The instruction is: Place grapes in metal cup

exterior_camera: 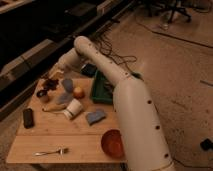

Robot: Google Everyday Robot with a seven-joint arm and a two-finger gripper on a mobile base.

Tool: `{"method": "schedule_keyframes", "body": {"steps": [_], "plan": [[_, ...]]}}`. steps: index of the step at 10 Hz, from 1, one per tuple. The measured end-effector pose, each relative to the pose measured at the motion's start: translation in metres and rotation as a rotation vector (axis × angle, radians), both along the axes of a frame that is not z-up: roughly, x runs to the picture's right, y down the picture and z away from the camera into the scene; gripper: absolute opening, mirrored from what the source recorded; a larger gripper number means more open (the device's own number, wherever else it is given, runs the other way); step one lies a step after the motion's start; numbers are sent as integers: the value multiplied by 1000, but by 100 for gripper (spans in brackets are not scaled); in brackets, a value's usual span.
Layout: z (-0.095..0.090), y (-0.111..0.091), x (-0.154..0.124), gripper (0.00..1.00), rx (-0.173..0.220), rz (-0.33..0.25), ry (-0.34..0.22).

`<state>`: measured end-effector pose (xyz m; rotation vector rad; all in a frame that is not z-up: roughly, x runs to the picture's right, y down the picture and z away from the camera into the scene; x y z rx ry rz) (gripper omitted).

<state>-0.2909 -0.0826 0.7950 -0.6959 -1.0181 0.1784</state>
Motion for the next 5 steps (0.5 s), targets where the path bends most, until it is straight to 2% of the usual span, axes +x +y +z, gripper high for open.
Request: {"method": "schedule_keyframes", "body": {"steps": [1, 2, 5], "plan": [[1, 0, 1, 0, -7, 21, -20], [-2, -1, -10, 0, -5, 21, -38], [-2, 1, -21, 0, 3, -2, -40]]}}
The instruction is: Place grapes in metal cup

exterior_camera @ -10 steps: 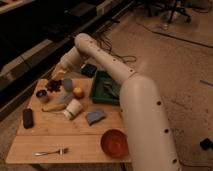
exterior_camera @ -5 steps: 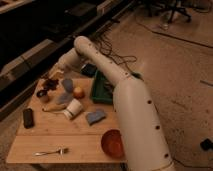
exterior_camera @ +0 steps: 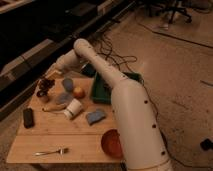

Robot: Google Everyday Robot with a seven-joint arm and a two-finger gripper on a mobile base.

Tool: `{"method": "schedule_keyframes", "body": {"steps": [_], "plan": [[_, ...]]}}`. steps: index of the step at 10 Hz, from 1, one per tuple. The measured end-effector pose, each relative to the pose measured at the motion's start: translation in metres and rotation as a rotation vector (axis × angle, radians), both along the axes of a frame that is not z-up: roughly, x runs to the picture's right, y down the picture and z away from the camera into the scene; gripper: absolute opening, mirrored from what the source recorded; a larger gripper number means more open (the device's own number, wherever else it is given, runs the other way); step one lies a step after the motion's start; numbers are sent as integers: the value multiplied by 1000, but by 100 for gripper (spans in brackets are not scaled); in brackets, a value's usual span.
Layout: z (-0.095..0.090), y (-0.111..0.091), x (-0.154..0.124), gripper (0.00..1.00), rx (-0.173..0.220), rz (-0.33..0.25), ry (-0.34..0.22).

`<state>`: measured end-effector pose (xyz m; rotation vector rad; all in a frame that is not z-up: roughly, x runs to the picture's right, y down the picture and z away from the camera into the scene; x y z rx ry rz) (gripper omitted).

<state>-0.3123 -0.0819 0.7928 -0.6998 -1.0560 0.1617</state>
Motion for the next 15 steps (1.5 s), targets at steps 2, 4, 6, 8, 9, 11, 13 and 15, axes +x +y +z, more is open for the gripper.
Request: {"method": "schedule_keyframes", "body": {"steps": [2, 4, 6, 8, 9, 11, 13, 15], "plan": [[4, 2, -10, 0, -15, -28, 24], [11, 2, -13, 0, -34, -56, 54], [15, 2, -17, 0, -51, -78, 71], [19, 5, -25, 0, -66, -103, 78], [21, 5, -27, 0, -71, -106, 78], [25, 1, -32, 0, -81, -111, 72], [26, -1, -38, 0, -81, -121, 62], [27, 0, -43, 0, -87, -128, 54]]}}
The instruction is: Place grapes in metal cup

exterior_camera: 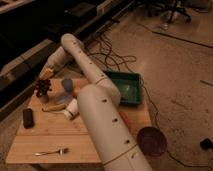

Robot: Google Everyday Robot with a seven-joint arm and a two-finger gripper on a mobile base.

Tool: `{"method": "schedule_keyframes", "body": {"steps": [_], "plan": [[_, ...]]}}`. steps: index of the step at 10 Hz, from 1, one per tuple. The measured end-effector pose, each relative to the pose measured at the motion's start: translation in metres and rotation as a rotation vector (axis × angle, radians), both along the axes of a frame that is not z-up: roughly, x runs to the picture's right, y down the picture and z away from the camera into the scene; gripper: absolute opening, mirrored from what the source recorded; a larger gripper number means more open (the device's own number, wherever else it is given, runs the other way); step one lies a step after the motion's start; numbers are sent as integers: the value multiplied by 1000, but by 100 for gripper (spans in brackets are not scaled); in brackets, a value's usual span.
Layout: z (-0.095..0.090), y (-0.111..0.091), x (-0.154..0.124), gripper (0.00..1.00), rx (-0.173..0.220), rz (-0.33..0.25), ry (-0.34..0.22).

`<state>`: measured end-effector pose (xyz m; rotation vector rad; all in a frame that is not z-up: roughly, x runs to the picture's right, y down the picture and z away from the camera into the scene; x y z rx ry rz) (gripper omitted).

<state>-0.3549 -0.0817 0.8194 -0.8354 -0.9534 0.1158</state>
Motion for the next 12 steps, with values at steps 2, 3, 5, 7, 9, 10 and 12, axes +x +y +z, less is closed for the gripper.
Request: {"method": "schedule_keyframes", "body": {"steps": [2, 3, 5, 7, 9, 10, 12], "plan": [[-1, 1, 0, 0, 2, 3, -6], [-3, 1, 0, 0, 2, 5, -8], [-5, 1, 3, 0, -1, 9, -11], [-9, 0, 2, 0, -10, 11, -18], [-12, 0, 1, 0, -11, 11, -23], [-14, 0, 1, 0, -13, 13, -25], [-14, 0, 2, 0, -17, 22, -30]]}}
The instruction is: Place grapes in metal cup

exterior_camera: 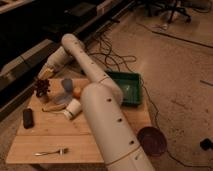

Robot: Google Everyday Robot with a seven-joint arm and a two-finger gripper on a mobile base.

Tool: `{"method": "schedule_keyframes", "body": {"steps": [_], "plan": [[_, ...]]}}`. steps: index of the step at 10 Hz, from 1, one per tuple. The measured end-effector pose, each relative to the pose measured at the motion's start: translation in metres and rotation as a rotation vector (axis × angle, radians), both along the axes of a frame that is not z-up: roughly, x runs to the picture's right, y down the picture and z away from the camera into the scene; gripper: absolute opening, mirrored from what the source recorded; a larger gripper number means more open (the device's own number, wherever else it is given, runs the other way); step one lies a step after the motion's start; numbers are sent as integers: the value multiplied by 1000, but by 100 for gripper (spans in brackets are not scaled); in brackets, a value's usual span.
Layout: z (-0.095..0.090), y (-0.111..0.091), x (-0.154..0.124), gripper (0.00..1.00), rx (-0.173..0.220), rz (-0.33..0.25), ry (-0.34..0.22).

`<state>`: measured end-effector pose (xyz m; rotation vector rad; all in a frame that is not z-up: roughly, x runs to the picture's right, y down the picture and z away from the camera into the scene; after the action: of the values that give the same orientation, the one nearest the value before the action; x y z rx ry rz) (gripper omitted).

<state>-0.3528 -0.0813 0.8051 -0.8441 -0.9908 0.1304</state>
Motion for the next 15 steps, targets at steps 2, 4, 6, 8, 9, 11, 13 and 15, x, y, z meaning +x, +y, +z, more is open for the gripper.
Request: {"method": "schedule_keyframes", "body": {"steps": [2, 4, 6, 8, 9, 11, 13, 15], "plan": [[0, 0, 0, 0, 11, 8, -6], [-1, 1, 2, 0, 64, 28, -7], [0, 3, 7, 0, 139, 56, -16], [-1, 10, 4, 0, 177, 65, -53], [-1, 12, 3, 0, 179, 68, -65], [-3, 12, -2, 0, 190, 80, -98], [-5, 13, -8, 0, 196, 87, -119], [-4, 14, -12, 0, 194, 99, -133]]}}
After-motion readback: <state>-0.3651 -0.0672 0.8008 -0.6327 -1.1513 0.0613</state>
